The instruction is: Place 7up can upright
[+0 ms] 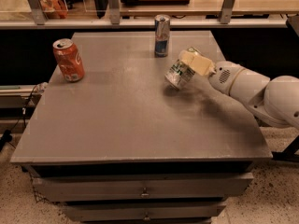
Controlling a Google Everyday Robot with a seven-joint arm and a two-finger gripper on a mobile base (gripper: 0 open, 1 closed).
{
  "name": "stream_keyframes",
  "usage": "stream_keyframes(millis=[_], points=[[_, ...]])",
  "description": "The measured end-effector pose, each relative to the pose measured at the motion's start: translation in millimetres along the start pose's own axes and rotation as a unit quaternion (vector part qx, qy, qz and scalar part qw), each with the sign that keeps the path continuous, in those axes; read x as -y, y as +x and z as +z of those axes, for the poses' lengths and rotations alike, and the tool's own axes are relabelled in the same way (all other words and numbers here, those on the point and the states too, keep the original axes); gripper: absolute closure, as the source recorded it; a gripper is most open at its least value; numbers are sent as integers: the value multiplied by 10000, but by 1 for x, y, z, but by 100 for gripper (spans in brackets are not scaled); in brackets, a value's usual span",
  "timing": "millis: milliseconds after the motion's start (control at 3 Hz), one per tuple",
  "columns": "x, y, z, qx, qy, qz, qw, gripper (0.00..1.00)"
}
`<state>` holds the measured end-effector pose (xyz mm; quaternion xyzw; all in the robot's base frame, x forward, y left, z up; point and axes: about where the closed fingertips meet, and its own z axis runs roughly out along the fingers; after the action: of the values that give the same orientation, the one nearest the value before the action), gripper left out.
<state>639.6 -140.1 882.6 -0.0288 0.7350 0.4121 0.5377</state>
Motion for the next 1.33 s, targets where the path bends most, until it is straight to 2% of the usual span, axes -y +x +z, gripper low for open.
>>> stream_keyframes(millis=[333,667,1000,1333], points=[[-1,-1,0,0,0,0,10000,6],[-13,-15,19,-10,-207,-637,9978,22],[-48,-41,70,-176,-755,-2191,9726,46],[-75,-76,105,-177,-1090,-3526,9293,77]])
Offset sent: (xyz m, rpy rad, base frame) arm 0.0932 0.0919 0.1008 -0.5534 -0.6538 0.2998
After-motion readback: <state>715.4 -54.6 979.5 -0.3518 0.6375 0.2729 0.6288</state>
